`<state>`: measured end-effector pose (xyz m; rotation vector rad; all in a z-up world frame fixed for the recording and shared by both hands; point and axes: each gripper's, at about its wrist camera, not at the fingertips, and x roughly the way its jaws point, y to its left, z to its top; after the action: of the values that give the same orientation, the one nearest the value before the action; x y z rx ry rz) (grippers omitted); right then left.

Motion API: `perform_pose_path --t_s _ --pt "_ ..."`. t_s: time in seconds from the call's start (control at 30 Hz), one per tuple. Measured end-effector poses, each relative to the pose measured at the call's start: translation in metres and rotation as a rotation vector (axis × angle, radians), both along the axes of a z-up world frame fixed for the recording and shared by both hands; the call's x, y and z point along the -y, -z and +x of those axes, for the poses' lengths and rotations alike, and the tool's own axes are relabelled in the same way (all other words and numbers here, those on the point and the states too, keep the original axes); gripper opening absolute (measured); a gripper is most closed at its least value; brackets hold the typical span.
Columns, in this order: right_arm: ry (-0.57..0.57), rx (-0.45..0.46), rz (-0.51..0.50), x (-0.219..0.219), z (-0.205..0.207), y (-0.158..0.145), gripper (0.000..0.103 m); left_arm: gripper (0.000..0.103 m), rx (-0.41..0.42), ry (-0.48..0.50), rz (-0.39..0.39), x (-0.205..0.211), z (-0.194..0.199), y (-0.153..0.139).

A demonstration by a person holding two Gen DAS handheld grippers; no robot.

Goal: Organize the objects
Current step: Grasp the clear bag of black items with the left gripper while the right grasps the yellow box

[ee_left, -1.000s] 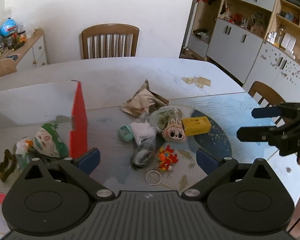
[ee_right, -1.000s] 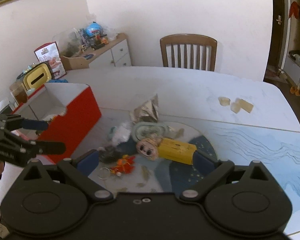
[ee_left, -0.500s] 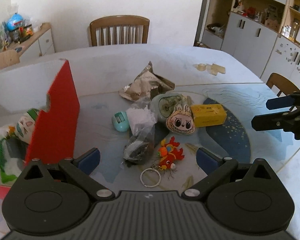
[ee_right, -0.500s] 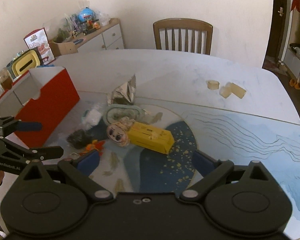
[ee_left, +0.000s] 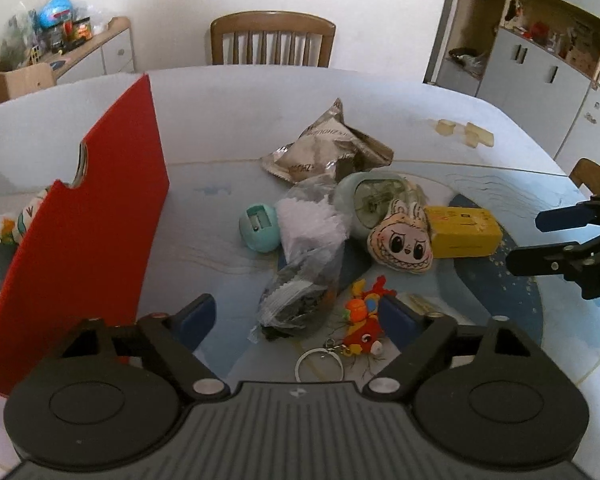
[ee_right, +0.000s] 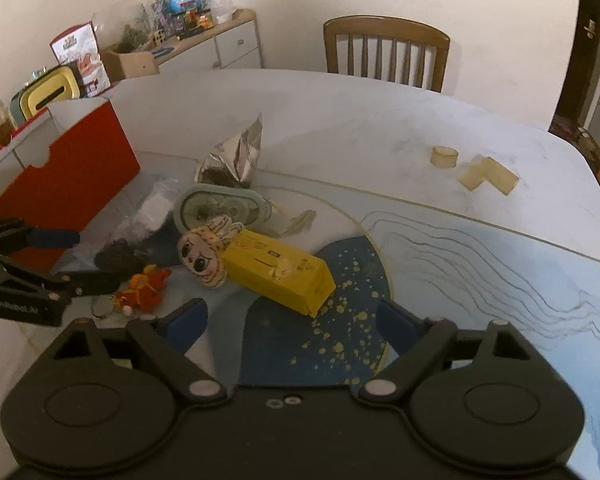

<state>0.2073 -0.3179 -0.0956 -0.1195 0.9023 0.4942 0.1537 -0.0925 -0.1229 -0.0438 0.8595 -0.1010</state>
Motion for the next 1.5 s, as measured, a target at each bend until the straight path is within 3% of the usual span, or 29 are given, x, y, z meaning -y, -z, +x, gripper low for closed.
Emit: perform_pose_path --t_s 0.33,0.47,0.63,0.8,0.93,1.17,1.5 --pt "-0.121 0.023 -0.045 -0.010 0.028 0.015 0.078 0.061 -0.022 -0.007 -0.004 -0.003 0.008 0.002" --pt "-0.193 0.033 -0.051 -0.016 0.037 0.017 0.075 0.058 -0.029 -0.009 -0.003 -0.004 0.010 0.002" --pt "-0.265 0.037 -0.043 -0.023 0.038 0.018 0.059 0.045 -0.032 0.005 -0.005 -0.002 0.010 0.000" --pt "-0.291 0.058 -0.072 -0.027 0.031 0.018 0.047 0.038 -0.036 0.011 0.003 0.001 0.011 0.000" --pt "-0.272 0.056 -0.068 -0.026 0.023 0.015 0.036 0.033 -0.044 -0.008 -0.030 -0.004 0.011 0.000" --pt "-0.144 0.037 -0.027 -0.022 0.009 0.012 0.031 0.031 -0.053 -0.023 -0.028 -0.002 0.010 -0.003" --pt "0.020 0.028 0.032 -0.011 -0.022 -0.010 0.028 0.029 -0.047 -0.019 -0.098 -0.010 0.003 -0.017"
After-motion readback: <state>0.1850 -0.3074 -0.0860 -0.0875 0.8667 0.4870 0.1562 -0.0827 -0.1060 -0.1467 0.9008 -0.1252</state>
